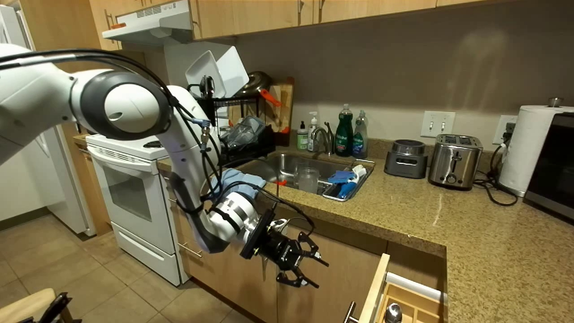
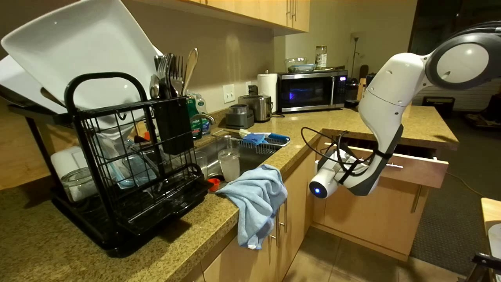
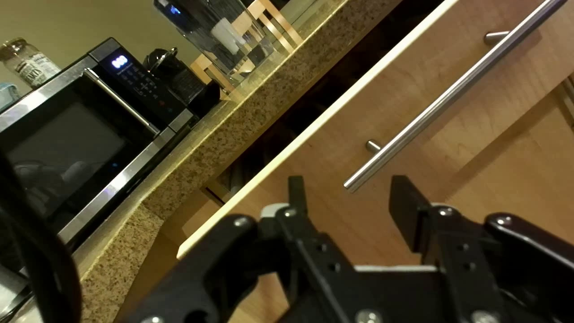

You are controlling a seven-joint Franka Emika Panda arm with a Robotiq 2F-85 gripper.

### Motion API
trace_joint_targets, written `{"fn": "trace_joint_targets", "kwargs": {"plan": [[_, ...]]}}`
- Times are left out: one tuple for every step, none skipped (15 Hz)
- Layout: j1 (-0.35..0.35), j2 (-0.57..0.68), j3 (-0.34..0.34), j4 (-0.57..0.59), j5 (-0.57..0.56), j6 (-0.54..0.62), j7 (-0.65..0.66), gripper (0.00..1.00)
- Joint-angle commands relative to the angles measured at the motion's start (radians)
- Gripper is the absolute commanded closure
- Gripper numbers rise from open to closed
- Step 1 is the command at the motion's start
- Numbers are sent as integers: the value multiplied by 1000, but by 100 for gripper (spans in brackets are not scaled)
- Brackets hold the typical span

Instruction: Close the drawer

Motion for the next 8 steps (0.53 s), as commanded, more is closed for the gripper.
{"fn": "trace_joint_targets", "kwargs": {"plan": [[-2, 1, -3, -4, -13, 24, 2, 69], [-3, 1, -2, -5, -15, 31, 0, 70], [-5, 2, -1, -8, -19, 43, -7, 77], [-6, 3, -1, -9, -22, 53, -8, 84], [-6, 4, -1, -10, -25, 66, -13, 92], [-4, 7, -3, -9, -28, 70, -12, 97], [-4, 11, -6, -8, -34, 77, -14, 100], [-5, 17, -9, -4, -40, 81, -17, 100]]}}
